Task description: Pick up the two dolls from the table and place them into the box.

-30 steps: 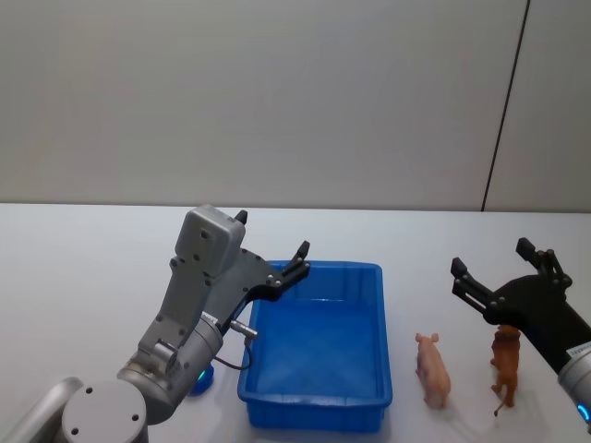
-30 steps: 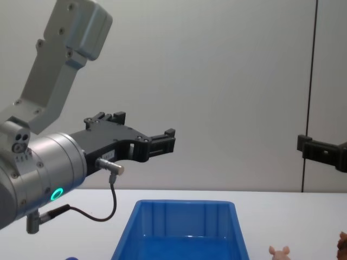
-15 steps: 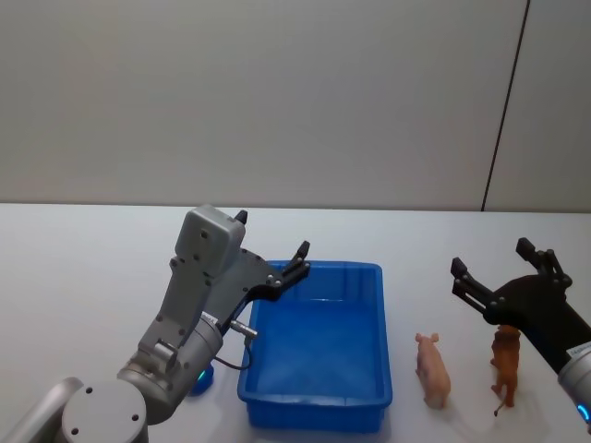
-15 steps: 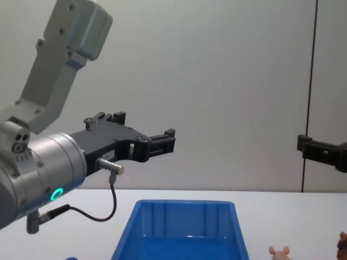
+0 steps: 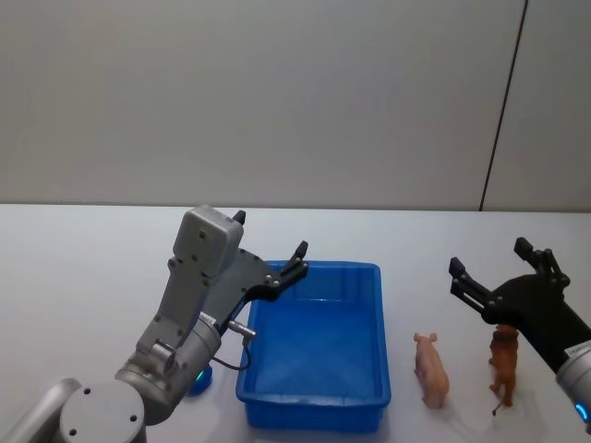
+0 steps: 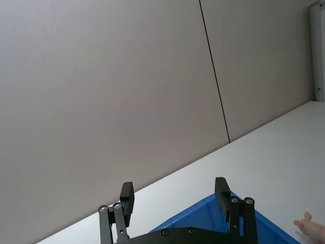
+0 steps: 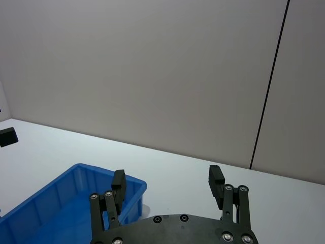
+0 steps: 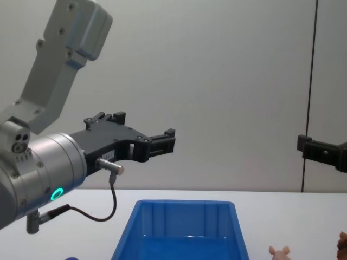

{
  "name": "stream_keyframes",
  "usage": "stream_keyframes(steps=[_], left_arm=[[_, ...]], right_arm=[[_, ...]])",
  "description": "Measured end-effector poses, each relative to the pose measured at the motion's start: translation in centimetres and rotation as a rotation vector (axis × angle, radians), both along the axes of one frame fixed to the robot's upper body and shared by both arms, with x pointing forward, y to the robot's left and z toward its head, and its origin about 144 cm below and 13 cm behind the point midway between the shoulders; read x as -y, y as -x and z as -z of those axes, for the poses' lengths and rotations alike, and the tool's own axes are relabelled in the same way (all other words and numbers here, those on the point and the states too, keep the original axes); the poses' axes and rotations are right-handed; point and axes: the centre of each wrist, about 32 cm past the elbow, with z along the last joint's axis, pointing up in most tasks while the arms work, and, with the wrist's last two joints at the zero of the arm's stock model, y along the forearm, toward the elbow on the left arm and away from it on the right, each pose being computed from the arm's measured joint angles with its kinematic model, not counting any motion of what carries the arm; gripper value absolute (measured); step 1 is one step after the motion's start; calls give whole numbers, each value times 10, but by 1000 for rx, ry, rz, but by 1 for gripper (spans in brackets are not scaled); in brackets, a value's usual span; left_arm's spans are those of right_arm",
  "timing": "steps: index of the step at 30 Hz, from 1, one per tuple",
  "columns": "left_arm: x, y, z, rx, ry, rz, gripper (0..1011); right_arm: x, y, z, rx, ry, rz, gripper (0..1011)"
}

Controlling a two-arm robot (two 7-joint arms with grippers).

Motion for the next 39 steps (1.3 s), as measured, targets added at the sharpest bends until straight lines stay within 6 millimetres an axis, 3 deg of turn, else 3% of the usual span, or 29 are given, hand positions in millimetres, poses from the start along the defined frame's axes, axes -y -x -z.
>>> stream_keyframes(steps=[22, 39], left_arm=[[0, 0, 0, 0, 0, 0, 1001], [0, 0, 0, 0, 0, 0, 1001]], right_arm=[[1, -3, 1, -8, 2, 13, 1001], [1, -15, 11, -117, 50, 113, 1001]])
